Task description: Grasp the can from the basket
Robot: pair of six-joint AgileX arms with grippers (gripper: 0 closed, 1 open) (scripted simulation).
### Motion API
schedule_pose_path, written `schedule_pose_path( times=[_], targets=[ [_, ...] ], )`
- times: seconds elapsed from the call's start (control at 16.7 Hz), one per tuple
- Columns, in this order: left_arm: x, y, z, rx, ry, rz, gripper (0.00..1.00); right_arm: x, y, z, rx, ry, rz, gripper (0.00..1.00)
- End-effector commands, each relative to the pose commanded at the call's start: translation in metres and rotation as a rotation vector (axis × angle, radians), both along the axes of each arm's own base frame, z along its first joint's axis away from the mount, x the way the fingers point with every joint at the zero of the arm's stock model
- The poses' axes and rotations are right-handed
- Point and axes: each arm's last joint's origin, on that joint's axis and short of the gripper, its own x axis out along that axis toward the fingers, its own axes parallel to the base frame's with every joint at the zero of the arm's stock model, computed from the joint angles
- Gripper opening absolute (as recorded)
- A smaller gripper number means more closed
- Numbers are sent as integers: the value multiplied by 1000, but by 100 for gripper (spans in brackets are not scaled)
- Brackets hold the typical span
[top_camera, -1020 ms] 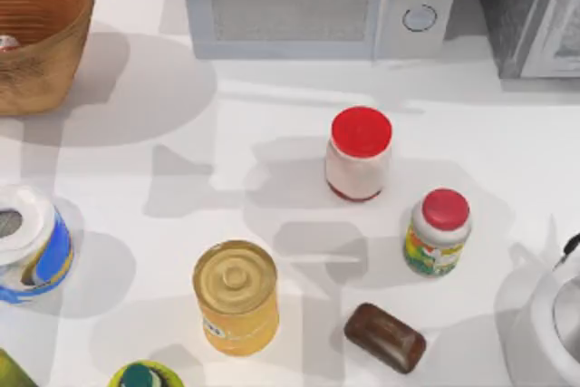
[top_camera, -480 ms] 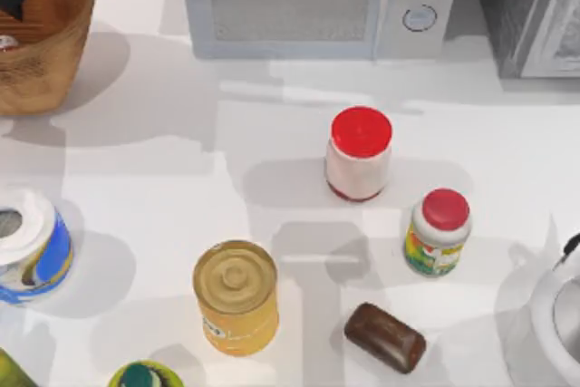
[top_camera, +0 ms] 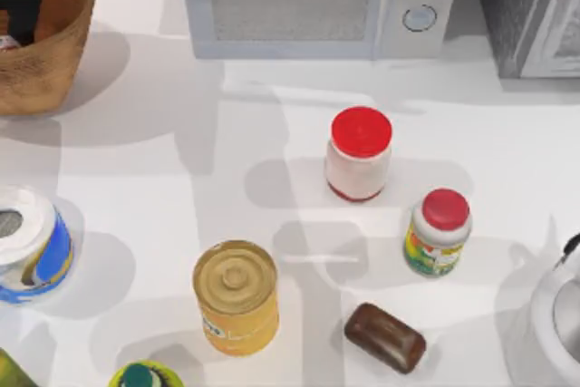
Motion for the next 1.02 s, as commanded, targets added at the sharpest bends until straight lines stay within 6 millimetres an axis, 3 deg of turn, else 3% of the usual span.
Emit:
schedule_pose_path(
  times=[0.3, 0.72, 0.96, 1.02],
  targets=[
    [2, -2, -5, 0, 2, -3, 100, 0, 0, 0, 0, 0, 0, 100],
    [12, -3, -55, 0, -1, 0, 100, 0, 0, 0, 0, 0, 0, 100],
    [12, -3, -59, 0, 0, 0, 100, 0, 0, 0, 0, 0, 0, 100],
    [12, -3, -59, 0, 0, 0, 92, 0, 0, 0, 0, 0, 0, 100]
  ],
)
